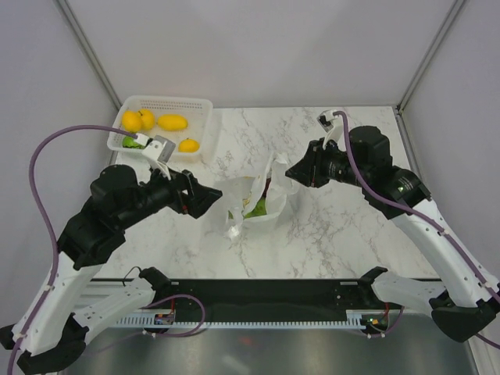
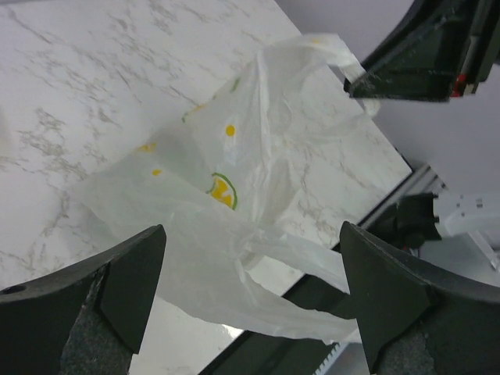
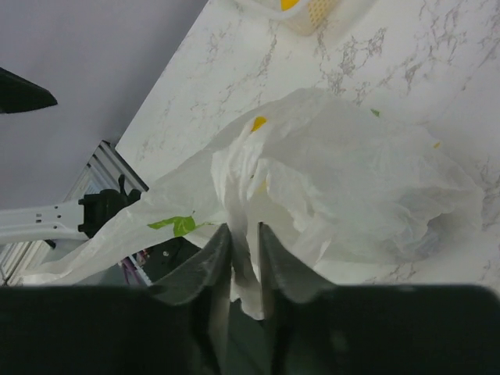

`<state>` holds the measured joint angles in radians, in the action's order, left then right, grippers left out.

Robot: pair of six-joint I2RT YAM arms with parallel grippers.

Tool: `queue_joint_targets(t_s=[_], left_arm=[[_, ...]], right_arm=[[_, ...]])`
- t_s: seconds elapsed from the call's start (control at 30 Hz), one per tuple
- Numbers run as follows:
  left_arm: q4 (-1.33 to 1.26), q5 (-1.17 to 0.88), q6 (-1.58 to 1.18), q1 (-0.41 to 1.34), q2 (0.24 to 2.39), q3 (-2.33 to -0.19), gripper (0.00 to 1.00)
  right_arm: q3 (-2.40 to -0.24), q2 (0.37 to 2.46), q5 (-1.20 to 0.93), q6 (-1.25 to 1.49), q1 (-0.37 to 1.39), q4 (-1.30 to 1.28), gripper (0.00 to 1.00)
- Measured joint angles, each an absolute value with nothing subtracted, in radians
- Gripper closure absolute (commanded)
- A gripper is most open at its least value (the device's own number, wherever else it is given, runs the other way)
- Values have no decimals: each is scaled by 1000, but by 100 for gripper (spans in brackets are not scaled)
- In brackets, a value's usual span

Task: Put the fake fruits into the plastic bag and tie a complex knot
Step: Adjust the plastic bag at the center of the board.

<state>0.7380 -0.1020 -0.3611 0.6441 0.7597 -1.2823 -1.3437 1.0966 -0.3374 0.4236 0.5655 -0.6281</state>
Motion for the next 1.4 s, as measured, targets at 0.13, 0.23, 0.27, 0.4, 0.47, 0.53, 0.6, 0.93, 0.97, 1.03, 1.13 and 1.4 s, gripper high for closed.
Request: queue_joint_targets(t_s=[0.13, 0.23, 0.27, 0.4, 0.47, 0.53, 0.6, 0.93, 0.97, 1.03, 1.13, 1.4], left_arm=[[782, -235, -318, 645, 772, -1240, 0], [810, -308, -290, 645, 760, -1221, 0], [812, -336, -284, 645, 756, -1221, 0], [810, -420, -251, 646, 741, -1222, 0], [809, -438, -236, 646, 731, -1222, 0], [805, -463, -223, 646, 722, -1222, 0], [798, -490, -214, 649, 712, -1221, 0], [720, -489, -197, 674, 707, -1139, 1], [716, -483, -197, 677, 707, -1134, 2], [694, -463, -197, 683, 706, -1116, 2], [656, -441, -198, 697, 707, -1093, 2], [596, -360, -197, 788, 737, -1081, 6]], right_arm=[[-1316, 1065, -339, 422, 566, -638, 100], [-1316, 1057, -316, 427, 566, -636, 100], [-1316, 1058, -305, 430, 566, -636, 100], [-1317, 1076, -245, 447, 566, -631, 100], [-1318, 1089, -226, 455, 566, -621, 100], [-1319, 1103, -210, 463, 566, -607, 100], [-1321, 1115, -203, 468, 566, -596, 100], [-1333, 1154, -181, 480, 566, -561, 100], [-1337, 1157, -181, 480, 566, -559, 100], [-1344, 1163, -178, 482, 566, -553, 100], [-1347, 1166, -177, 483, 566, -545, 100], [-1347, 1166, -177, 483, 566, -533, 100]])
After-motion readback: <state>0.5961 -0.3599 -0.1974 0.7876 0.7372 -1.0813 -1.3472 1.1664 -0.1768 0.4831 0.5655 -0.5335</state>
